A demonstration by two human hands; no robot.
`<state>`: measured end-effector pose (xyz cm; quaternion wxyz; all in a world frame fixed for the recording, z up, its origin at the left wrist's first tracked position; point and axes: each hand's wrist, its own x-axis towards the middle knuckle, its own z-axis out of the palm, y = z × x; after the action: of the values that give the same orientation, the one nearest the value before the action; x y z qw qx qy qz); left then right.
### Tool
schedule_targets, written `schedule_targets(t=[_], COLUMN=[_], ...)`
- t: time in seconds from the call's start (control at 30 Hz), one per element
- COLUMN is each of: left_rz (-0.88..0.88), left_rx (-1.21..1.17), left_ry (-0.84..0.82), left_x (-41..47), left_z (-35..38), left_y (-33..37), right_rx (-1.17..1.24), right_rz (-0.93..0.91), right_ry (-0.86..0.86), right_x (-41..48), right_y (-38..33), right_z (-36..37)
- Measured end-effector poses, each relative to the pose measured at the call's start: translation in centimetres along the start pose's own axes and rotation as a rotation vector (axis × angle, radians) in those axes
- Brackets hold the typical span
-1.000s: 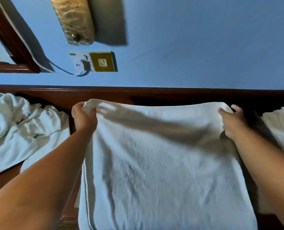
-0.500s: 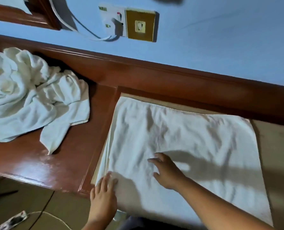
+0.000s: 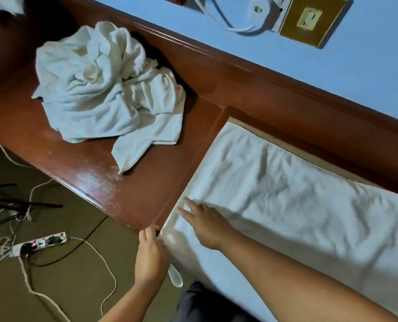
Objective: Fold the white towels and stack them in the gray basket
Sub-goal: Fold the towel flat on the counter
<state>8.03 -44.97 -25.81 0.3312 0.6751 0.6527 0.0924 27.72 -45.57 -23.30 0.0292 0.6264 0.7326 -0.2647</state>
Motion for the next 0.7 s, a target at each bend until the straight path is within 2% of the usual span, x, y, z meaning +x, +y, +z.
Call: schedule_targets(t=[0.07,0.13,0.23,0.3,0.37,0.5,0.6,0.7], left_rz=[-0.187,-0.358,-0.394,-0.300,-0.127,0.232,0.339,0.445], left_rx=[-0.120,-0.137,-0.074,0.045,0.113,0.045,0.036,0.098], left_ry=[0.031,0.010,-0.063,-0.100,-0.126,-0.233,-0.338,-0.459], left_x=[-0.3,-0.6,-1.3,-1.7,-1.9,-3.6,-5.9,-8.9], left_z=[0.2,0.6,0.8,0.3,-0.4,-1.9,-1.5,0.2], left_y=[0.2,-0.6,-2.2,-2.8,-3.1,-2.3,-1.0,1.5], right_rx=[-0.020,-0.071,-0.135,-0.164,-0.181,-0.149,-0.089,0.073], right_rz=[-0.068,-0.103,-0.034,0.001,0.007,0.009,0.096,0.278], right_ry=[-0.011,-0.033,-0.044,-0.027,0.007,0.069,0.123,0.175], right_x=[2.4,4.0,4.8,4.1,3.2,-0.5,-4.7,-10.5], right_y=[-1.1,-2.3,-3.0,-3.0,-2.4,-0.1,2.5,4.8], right_z=[-0.7,-0.9,-0.6,-0.8,-1.5,-2.6,-2.5,-1.4])
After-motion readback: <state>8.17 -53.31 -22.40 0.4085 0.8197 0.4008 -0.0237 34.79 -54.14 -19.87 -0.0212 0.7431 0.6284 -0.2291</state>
